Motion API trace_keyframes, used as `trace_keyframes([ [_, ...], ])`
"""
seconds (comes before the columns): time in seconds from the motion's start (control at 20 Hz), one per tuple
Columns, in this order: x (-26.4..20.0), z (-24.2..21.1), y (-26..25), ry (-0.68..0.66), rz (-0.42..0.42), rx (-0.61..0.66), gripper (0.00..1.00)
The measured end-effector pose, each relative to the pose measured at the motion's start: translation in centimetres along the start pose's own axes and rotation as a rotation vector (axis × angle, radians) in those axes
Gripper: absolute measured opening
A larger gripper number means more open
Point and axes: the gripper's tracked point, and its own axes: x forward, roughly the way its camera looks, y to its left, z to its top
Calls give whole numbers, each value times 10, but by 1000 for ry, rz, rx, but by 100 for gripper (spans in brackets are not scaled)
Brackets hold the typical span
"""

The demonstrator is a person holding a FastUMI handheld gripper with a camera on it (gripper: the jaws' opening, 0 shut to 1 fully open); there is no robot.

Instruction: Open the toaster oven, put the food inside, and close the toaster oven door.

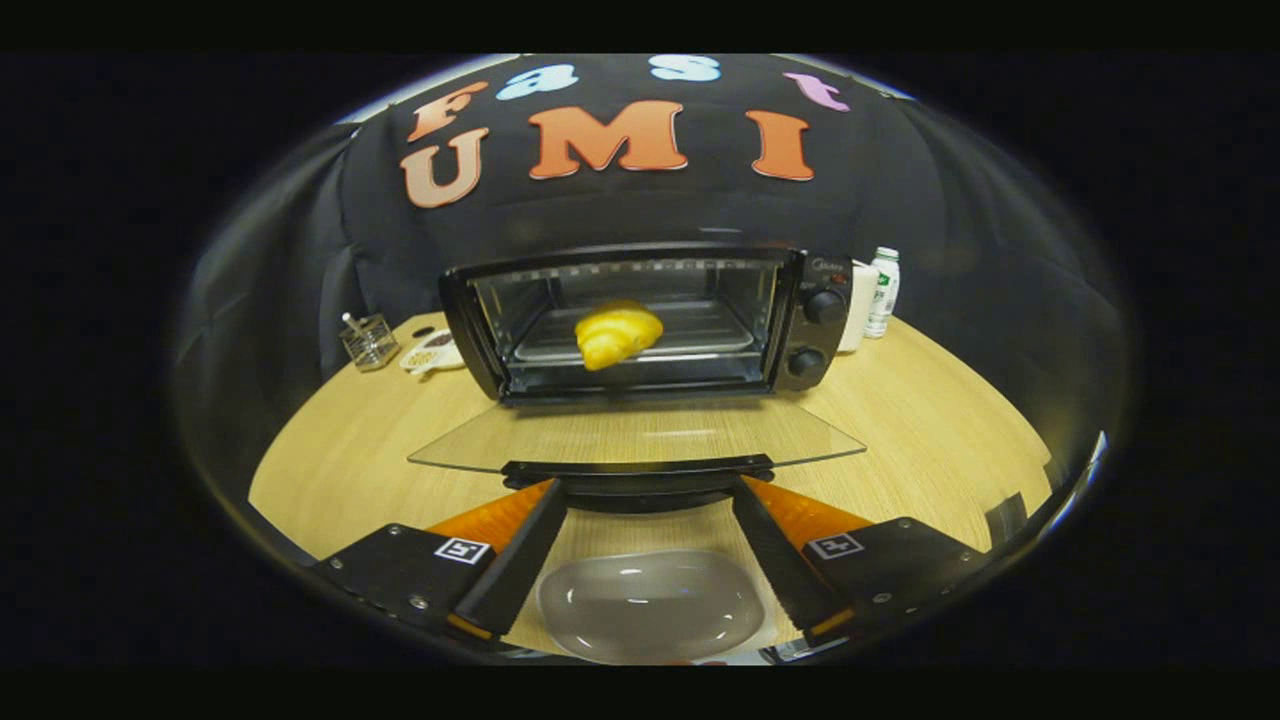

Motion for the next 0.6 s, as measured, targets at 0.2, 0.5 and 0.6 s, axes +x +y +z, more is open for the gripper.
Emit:
trace_keyframes([
  [0.2,-1,37,4,-52,10,-18,99],
  [0.5,14,91,7,-126,19,17,100],
  [0.6,22,107,8,-147,22,29,100],
])
